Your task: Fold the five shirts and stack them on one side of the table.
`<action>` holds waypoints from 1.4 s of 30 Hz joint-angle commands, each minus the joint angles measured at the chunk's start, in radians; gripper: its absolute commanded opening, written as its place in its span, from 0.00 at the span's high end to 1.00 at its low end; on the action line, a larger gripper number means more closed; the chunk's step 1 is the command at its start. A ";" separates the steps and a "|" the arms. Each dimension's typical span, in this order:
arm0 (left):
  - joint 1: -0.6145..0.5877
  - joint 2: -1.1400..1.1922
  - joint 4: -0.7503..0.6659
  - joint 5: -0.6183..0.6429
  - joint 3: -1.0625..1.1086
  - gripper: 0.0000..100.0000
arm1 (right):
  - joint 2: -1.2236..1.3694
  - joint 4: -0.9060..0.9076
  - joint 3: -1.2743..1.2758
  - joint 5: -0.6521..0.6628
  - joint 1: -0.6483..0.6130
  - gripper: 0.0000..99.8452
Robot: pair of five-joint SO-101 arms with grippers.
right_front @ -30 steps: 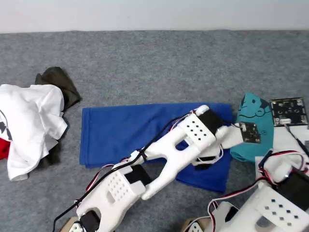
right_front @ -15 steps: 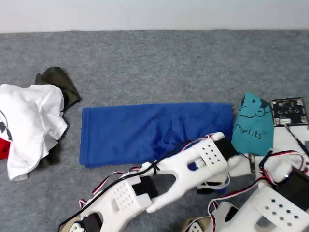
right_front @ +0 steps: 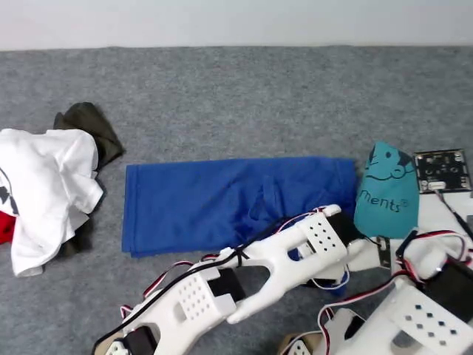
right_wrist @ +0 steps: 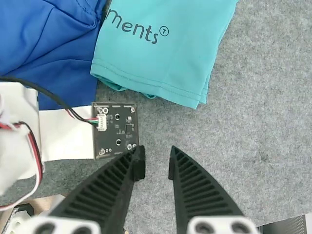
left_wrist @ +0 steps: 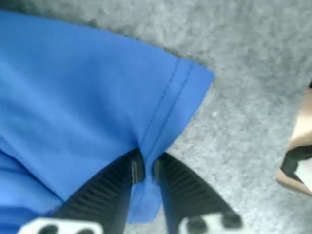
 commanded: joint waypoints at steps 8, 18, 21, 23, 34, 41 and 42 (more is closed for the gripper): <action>-0.041 -0.018 0.152 -0.011 -0.340 1.00 | -0.004 0.035 -0.005 -0.003 0.012 0.91; -0.198 -0.005 0.127 -0.009 -0.394 0.99 | -0.004 0.035 -0.005 -0.003 0.012 0.91; -0.245 0.012 0.100 -0.009 -0.397 0.99 | -0.004 0.035 -0.003 -0.003 0.012 0.91; -0.278 0.038 0.091 -0.009 -0.401 0.99 | -0.004 0.035 -0.003 -0.002 0.012 0.91; -0.393 0.152 0.078 -0.008 -0.401 0.90 | -0.004 0.035 -0.003 -0.002 0.012 0.91; -0.427 0.147 0.101 -0.009 -0.438 0.88 | -0.004 0.035 -0.003 -0.002 0.008 0.91; -0.434 0.149 0.110 -0.009 -0.455 0.88 | -0.004 0.035 -0.003 -0.002 0.008 0.91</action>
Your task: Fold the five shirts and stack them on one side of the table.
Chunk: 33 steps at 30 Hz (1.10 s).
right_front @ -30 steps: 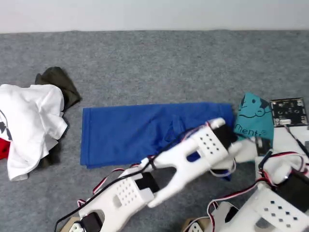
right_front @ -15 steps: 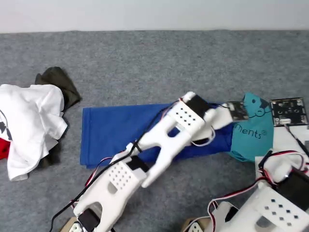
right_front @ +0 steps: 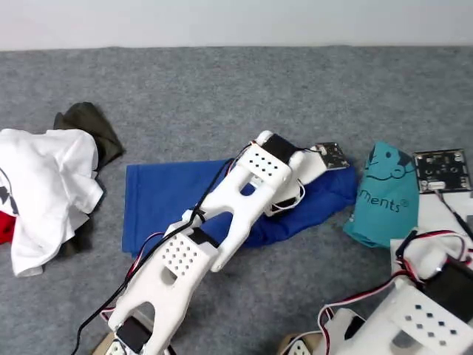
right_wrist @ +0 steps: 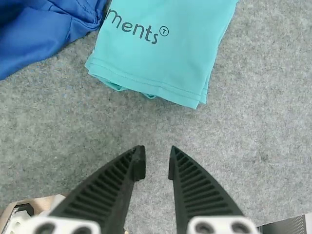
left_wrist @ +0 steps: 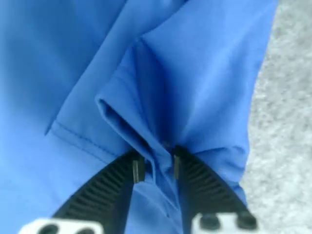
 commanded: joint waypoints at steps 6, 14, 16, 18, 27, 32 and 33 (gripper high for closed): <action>-0.023 -0.020 0.057 -0.008 -0.137 0.88 | -0.004 0.035 -0.003 -0.002 0.008 0.91; 0.009 -0.161 0.057 -0.008 -0.056 0.88 | -0.002 0.033 -0.003 -0.002 0.008 0.91; 0.018 -0.196 0.057 -0.009 -0.024 0.88 | -0.002 0.033 -0.003 -0.002 0.008 0.91; 0.029 -0.233 0.057 -0.009 0.005 0.89 | -0.002 0.031 -0.003 -0.002 0.008 0.91; 0.051 -0.402 0.055 -0.012 0.286 0.94 | -0.002 0.031 -0.003 -0.002 0.008 0.91; -0.005 -0.410 -0.038 -0.012 0.455 0.98 | -0.002 0.030 -0.003 -0.002 0.007 0.91; -0.015 -0.410 -0.077 -0.011 0.486 0.98 | -0.002 0.030 -0.003 -0.002 0.007 0.91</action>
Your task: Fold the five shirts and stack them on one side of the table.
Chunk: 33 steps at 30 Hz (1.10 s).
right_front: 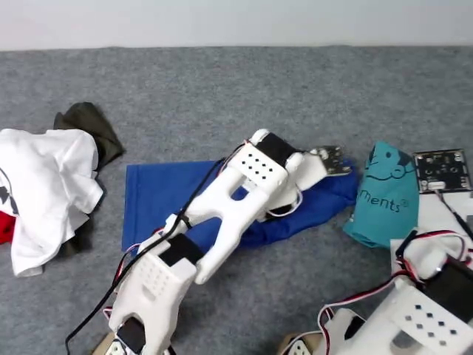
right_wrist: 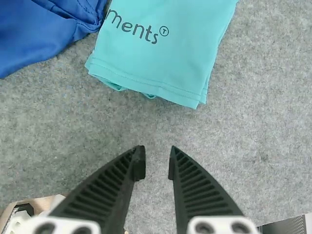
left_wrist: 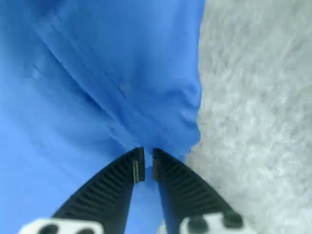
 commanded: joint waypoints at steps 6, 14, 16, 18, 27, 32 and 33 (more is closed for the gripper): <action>-0.021 -0.055 -0.215 -0.005 0.200 0.98 | -0.002 0.030 -0.003 -0.002 0.007 0.91; -0.020 -0.126 -0.173 -0.005 0.182 0.98 | -0.002 0.030 -0.003 -0.002 0.007 0.91; -0.020 -0.176 -0.155 -0.005 0.166 0.98 | -0.002 0.030 -0.003 -0.002 0.007 0.91; -0.020 -0.224 -0.133 -0.005 0.153 0.98 | -0.002 0.031 -0.003 -0.002 0.007 0.91; -0.198 -0.353 -0.009 0.098 0.153 0.97 | -0.002 0.035 -0.005 -0.002 0.008 0.91; -0.437 -0.423 0.048 0.181 0.154 0.97 | -0.002 0.031 -0.005 -0.002 0.007 0.91; -0.493 -0.440 0.048 0.192 0.156 0.95 | -0.002 0.031 -0.005 -0.002 0.007 0.91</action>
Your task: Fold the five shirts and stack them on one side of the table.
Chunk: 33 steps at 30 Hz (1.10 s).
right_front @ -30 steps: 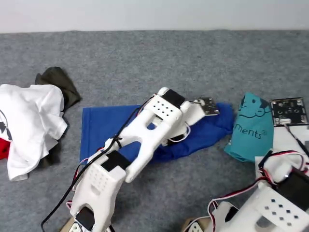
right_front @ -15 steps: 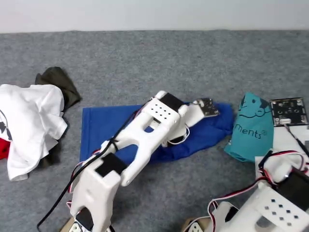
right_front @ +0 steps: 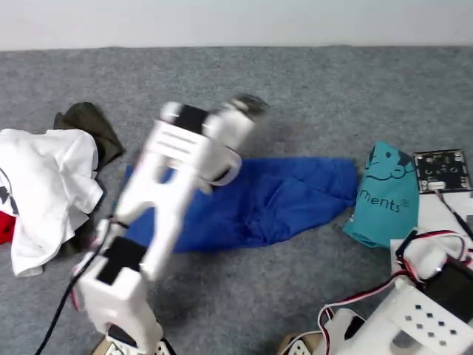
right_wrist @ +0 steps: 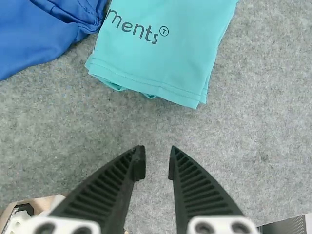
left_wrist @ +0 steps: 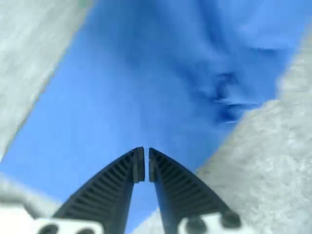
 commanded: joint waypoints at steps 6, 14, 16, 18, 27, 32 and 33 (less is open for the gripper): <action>-0.397 -0.123 0.032 -0.051 -0.030 0.82 | -0.002 0.031 -0.005 -0.002 0.007 0.91; -0.559 0.002 0.005 -0.132 0.022 0.78 | -0.002 0.033 -0.005 -0.002 0.007 0.91; -0.574 0.074 -0.015 -0.130 0.019 0.78 | -0.002 0.033 -0.005 -0.002 0.007 0.91; -0.580 0.133 -0.037 -0.129 0.019 0.78 | -0.002 0.033 -0.005 -0.002 0.007 0.91; -0.529 0.241 -0.130 -0.097 0.019 0.78 | -0.002 0.030 -0.003 -0.002 0.005 0.91; -0.525 0.318 -0.173 -0.094 0.019 0.78 | -0.002 0.030 -0.003 0.000 0.005 0.91; -0.525 0.338 -0.173 -0.094 0.018 0.78 | -0.002 0.030 -0.003 0.000 0.005 0.91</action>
